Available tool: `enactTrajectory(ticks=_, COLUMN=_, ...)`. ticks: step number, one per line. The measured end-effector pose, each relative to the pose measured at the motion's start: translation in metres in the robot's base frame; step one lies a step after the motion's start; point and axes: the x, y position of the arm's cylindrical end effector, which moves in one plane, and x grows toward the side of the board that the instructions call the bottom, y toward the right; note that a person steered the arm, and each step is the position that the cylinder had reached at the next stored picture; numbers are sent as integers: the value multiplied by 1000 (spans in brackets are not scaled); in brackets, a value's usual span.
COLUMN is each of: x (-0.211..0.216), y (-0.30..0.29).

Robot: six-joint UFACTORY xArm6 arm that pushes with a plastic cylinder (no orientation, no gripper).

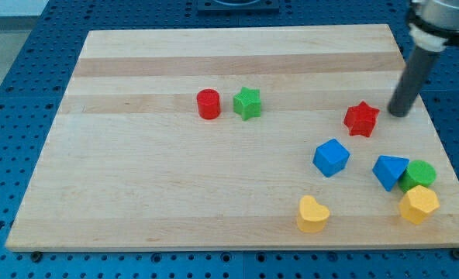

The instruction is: Push the red star into the green star

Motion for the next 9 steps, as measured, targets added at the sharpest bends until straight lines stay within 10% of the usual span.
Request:
enactTrajectory(ticks=6, x=55, y=-114)
enactTrajectory(ticks=9, x=-4, y=-147)
